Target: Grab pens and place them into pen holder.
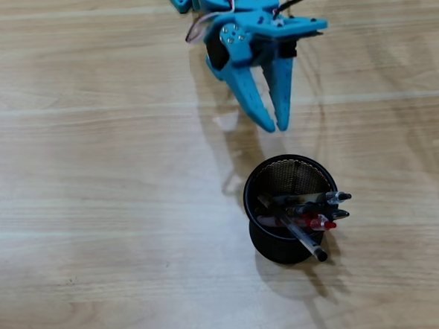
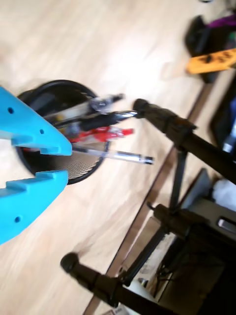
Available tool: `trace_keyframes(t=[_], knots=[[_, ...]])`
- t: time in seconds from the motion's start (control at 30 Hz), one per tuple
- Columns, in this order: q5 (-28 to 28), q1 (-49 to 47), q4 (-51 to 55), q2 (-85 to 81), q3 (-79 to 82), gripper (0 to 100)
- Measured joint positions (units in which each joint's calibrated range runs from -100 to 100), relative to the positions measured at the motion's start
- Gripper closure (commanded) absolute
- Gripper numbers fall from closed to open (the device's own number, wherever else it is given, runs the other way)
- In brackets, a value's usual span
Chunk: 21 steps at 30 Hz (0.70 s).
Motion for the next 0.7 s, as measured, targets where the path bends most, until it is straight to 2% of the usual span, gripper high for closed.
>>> trace_keyframes(t=[0.37, 0.7], knots=[[16.18, -0.67, 21.49, -22.94, 17.92, 95], [24.71, 0.95, 23.74, -42.4, 43.66, 95]])
